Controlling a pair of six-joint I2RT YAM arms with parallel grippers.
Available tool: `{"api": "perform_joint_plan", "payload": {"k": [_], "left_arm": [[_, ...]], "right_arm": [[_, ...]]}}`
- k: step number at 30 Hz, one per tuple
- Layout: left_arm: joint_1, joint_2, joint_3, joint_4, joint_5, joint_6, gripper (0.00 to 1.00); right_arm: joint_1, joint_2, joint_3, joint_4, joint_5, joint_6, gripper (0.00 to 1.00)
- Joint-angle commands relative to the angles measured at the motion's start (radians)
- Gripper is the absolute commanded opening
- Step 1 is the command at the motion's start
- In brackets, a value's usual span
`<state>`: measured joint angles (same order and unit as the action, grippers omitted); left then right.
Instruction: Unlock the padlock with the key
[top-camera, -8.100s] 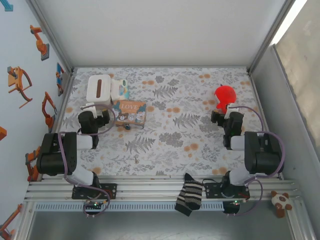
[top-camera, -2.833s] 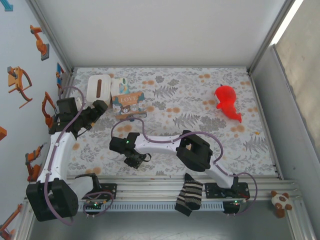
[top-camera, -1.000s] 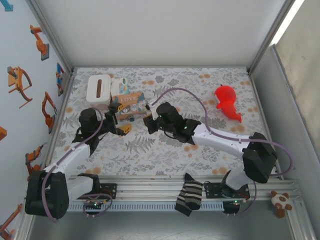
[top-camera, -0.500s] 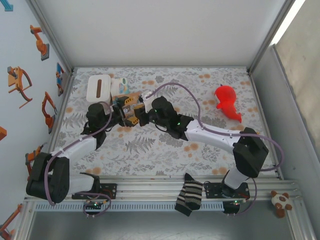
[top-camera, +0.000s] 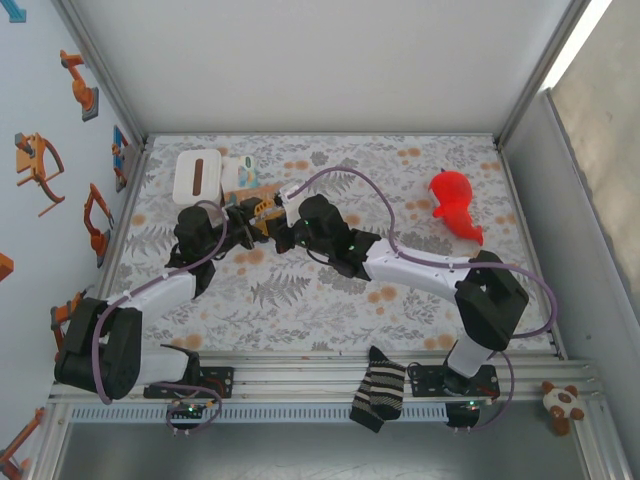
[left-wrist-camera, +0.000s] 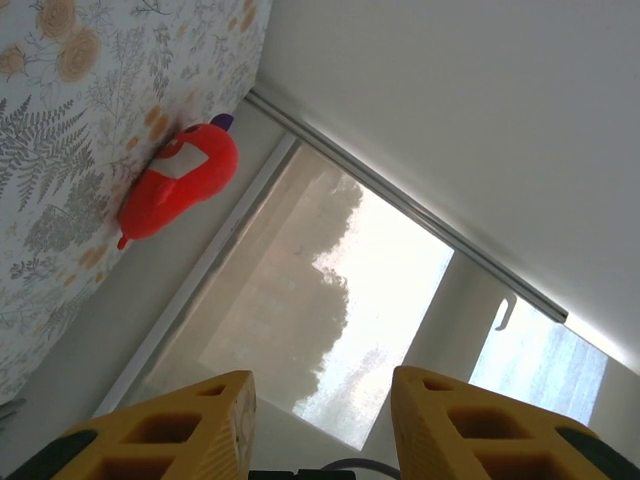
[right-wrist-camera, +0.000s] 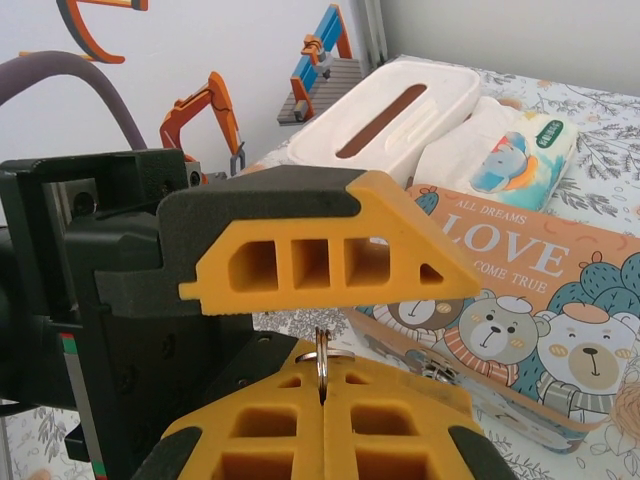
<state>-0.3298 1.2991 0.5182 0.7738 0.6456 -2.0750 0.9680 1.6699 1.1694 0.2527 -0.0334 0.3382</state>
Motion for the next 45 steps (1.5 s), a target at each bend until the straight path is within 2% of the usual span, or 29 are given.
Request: {"api": "perform_joint_plan", "payload": {"k": [1,6,22,45], "left_arm": [[-0.005,0.01,0.002,0.045,-0.004,-0.061,0.35],[-0.005,0.016,0.001,0.047,-0.002,-0.059,0.26],[-0.005,0.022,-0.016,0.036,-0.012,-0.049,0.12],[-0.005,0.034,-0.021,0.029,-0.014,-0.028,0.1]], "right_arm": [[0.0,-0.025,-0.019,0.027,0.03,0.007,0.0],[0.0,-0.043,-0.033,0.029,0.042,0.004,0.0],[-0.001,-0.072,-0.058,0.038,0.055,0.001,0.0],[-0.001,-0.097,-0.08,0.045,0.072,0.008,0.0]]}}
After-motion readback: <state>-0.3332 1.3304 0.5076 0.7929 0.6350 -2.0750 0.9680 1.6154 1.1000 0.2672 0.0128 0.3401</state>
